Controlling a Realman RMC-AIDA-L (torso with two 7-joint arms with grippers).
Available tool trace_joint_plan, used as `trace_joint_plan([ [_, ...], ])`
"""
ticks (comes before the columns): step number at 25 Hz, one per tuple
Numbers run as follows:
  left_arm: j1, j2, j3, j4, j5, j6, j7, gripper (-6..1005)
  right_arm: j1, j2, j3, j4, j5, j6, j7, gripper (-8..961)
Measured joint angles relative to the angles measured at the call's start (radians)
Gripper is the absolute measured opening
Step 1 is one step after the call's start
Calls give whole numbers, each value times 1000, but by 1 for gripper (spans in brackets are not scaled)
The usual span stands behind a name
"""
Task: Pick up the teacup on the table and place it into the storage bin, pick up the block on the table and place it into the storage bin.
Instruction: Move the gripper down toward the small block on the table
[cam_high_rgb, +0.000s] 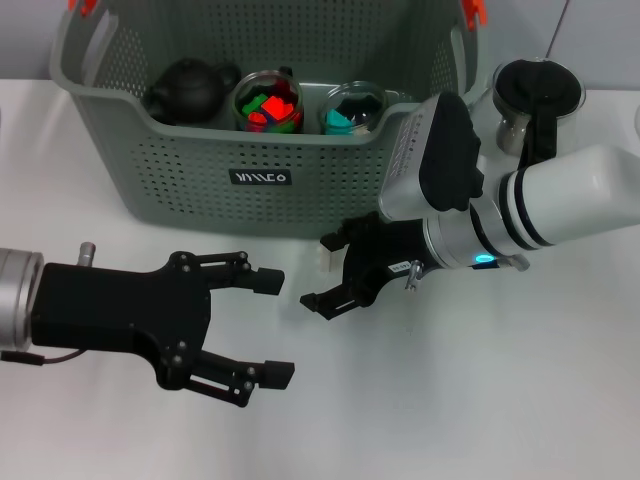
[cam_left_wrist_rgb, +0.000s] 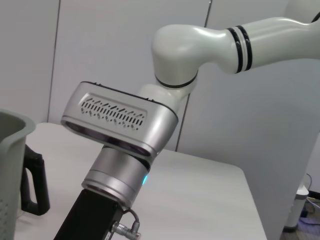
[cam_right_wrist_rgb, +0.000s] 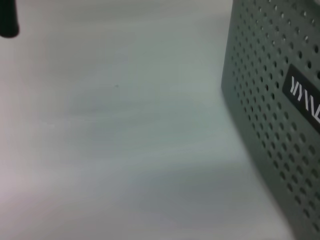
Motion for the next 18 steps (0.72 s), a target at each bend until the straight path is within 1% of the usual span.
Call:
trace_joint_plan([
  [9,-1,2,0,2,0,17,0,969,-2,6,-9,13,15,18,-1,928],
  [14,-1,3,0,2,0,17,-2,969,-2,7,-70,20,75,43,-2,928],
  [18,-3,3,0,4,0,17,-3,969,-2,5,-85,21,88,53,-2,927],
])
